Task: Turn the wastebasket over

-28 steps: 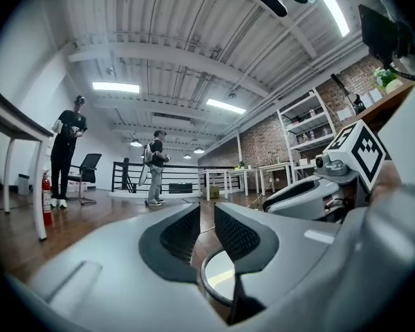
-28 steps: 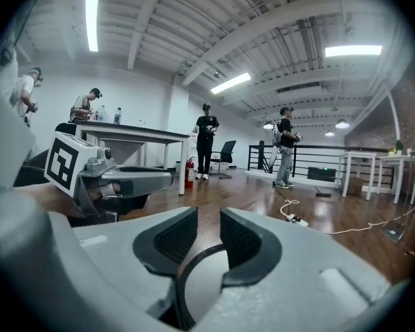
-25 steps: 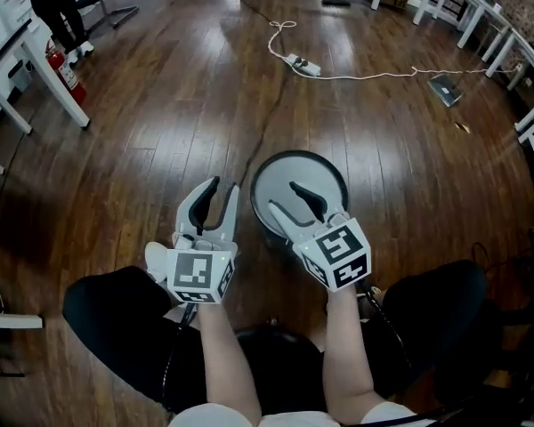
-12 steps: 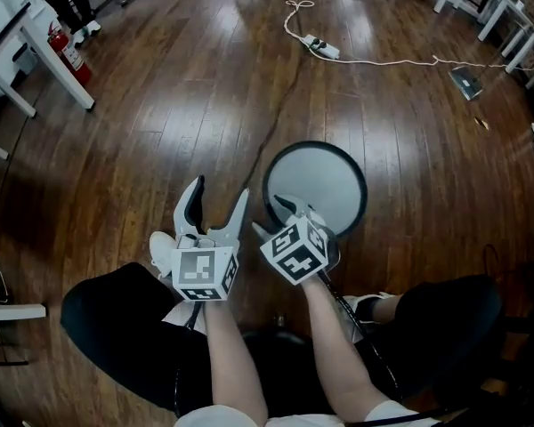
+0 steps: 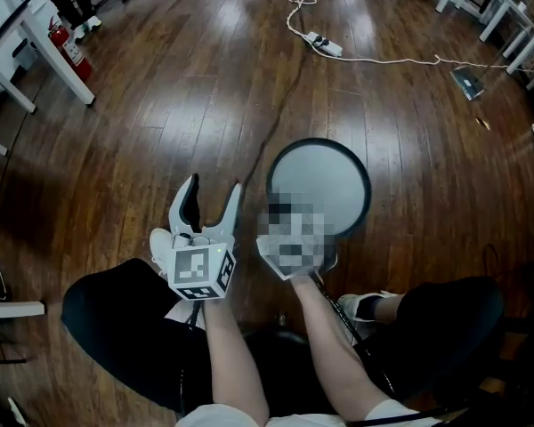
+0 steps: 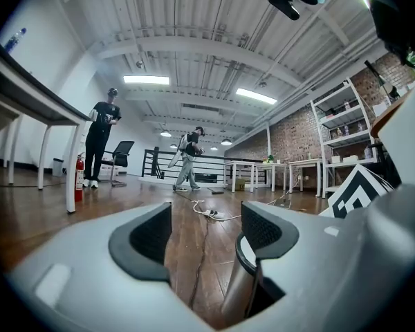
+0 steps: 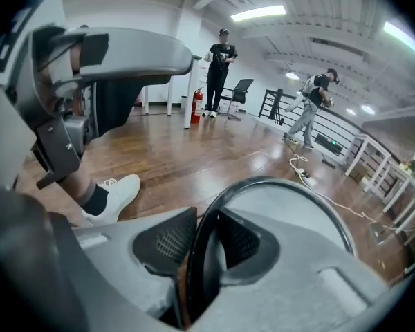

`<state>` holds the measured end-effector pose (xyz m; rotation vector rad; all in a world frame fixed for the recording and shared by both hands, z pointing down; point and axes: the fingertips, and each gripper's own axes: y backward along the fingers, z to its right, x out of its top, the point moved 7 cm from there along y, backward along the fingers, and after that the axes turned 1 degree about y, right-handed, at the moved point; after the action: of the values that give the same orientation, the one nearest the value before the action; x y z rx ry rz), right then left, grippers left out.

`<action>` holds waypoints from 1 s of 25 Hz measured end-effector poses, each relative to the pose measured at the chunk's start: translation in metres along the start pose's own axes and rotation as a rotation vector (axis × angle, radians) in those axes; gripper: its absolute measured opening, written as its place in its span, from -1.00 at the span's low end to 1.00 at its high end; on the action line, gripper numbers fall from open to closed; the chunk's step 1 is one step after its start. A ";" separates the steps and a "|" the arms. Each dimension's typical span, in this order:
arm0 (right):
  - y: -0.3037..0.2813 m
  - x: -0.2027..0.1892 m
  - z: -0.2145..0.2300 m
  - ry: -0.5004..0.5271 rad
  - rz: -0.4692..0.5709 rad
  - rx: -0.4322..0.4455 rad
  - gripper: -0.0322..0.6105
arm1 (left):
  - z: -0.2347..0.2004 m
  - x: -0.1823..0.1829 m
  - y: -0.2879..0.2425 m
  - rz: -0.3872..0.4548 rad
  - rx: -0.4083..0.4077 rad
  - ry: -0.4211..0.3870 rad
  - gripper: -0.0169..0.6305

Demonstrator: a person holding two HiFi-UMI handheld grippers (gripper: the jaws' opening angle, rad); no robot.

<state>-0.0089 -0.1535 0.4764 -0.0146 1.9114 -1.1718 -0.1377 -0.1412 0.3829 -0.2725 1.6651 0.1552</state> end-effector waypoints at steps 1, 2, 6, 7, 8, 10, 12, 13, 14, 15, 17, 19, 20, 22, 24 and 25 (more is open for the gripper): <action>0.002 0.000 0.002 -0.020 0.004 0.009 -0.63 | 0.000 0.001 0.000 0.003 -0.001 0.003 0.11; 0.004 -0.001 0.004 -0.035 0.008 0.015 -0.64 | 0.000 0.003 0.000 0.006 -0.001 0.005 0.10; 0.015 -0.003 0.015 -0.070 0.029 0.026 -0.68 | 0.000 0.004 0.002 0.011 0.001 0.008 0.09; 0.019 -0.003 0.019 -0.088 0.042 0.030 -0.68 | -0.001 0.004 0.003 0.011 0.004 0.009 0.09; 0.023 -0.003 0.022 -0.108 0.059 0.035 -0.68 | -0.002 0.004 0.004 0.012 0.006 0.010 0.08; 0.031 -0.002 0.029 -0.137 0.097 0.042 -0.68 | -0.003 0.005 0.005 0.016 0.009 0.014 0.08; 0.040 -0.001 0.037 -0.159 0.141 0.045 -0.69 | -0.002 0.006 0.006 0.020 0.009 0.014 0.07; 0.045 0.000 0.041 -0.175 0.166 0.048 -0.69 | -0.002 0.006 0.006 0.020 0.009 0.013 0.07; 0.051 0.001 0.046 -0.197 0.193 0.053 -0.69 | -0.001 0.006 0.006 0.019 0.007 0.011 0.07; 0.056 0.002 0.050 -0.223 0.225 0.059 -0.69 | 0.000 0.006 0.006 0.018 0.006 0.010 0.07; 0.067 0.004 0.059 -0.285 0.295 0.077 -0.70 | 0.000 0.008 0.005 0.017 0.006 0.010 0.07; 0.077 0.001 0.070 -0.364 0.367 0.096 -0.71 | 0.001 0.009 0.006 0.016 0.007 0.012 0.06; 0.080 -0.003 0.075 -0.413 0.403 0.107 -0.71 | 0.001 0.009 0.006 0.016 0.007 0.012 0.06; 0.083 -0.016 0.086 -0.522 0.464 0.135 -0.72 | 0.002 0.008 0.007 0.013 0.006 0.009 0.06; 0.079 -0.034 0.094 -0.634 0.505 0.162 -0.73 | 0.002 0.006 0.007 0.010 0.006 0.009 0.06; 0.075 -0.044 0.097 -0.689 0.518 0.167 -0.73 | 0.002 0.005 0.007 0.007 0.006 0.010 0.05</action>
<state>0.1143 -0.1632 0.4340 0.1414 1.1147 -0.8185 -0.1382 -0.1345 0.3771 -0.2635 1.6765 0.1540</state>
